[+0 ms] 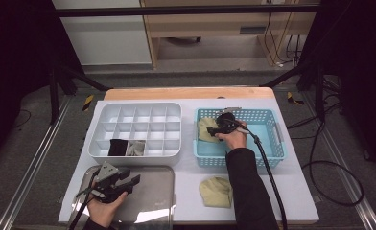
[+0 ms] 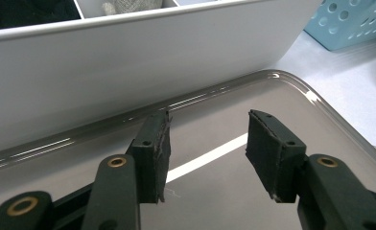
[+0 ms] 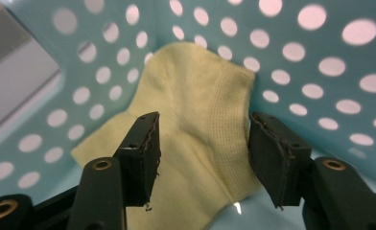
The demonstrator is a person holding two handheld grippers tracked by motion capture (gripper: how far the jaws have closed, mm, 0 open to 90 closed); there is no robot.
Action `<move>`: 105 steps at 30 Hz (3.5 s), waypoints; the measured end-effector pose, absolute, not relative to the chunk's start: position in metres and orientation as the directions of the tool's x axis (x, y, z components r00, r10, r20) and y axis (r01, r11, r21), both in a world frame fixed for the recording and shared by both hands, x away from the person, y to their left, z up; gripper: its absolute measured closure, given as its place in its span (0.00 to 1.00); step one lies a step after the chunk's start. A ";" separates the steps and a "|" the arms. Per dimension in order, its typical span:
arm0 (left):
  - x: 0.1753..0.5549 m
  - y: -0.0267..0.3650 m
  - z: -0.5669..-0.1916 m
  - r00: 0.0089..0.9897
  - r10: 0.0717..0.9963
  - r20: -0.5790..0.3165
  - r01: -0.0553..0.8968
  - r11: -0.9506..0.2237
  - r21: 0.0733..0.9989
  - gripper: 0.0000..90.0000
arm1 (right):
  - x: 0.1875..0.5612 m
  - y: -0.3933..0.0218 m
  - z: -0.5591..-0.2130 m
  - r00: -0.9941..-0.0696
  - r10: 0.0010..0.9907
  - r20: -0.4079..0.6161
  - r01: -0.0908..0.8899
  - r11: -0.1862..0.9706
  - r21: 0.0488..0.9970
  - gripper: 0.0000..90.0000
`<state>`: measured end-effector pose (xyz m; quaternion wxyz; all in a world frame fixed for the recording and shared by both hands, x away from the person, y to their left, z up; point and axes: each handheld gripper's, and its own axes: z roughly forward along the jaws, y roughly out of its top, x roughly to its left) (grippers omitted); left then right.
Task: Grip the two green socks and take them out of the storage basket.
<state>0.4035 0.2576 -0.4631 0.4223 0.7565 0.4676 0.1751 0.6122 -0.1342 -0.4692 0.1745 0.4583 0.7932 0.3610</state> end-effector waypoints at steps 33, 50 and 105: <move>0.403 0.258 -0.462 0.500 0.855 -0.134 0.559 -0.201 0.804 0.56 | 0.601 -0.142 -0.442 -0.564 0.814 0.138 0.578 0.270 0.770 0.89; 0.401 0.256 -0.462 0.506 0.852 -0.135 0.556 -0.202 0.806 0.56 | 0.560 -0.173 -0.403 -0.607 0.780 0.153 0.487 0.212 0.847 0.89; 0.390 0.235 -0.451 0.577 0.809 -0.116 0.520 -0.254 0.815 0.56 | 0.389 -0.250 -0.458 -0.703 0.686 0.187 0.391 0.153 0.908 0.89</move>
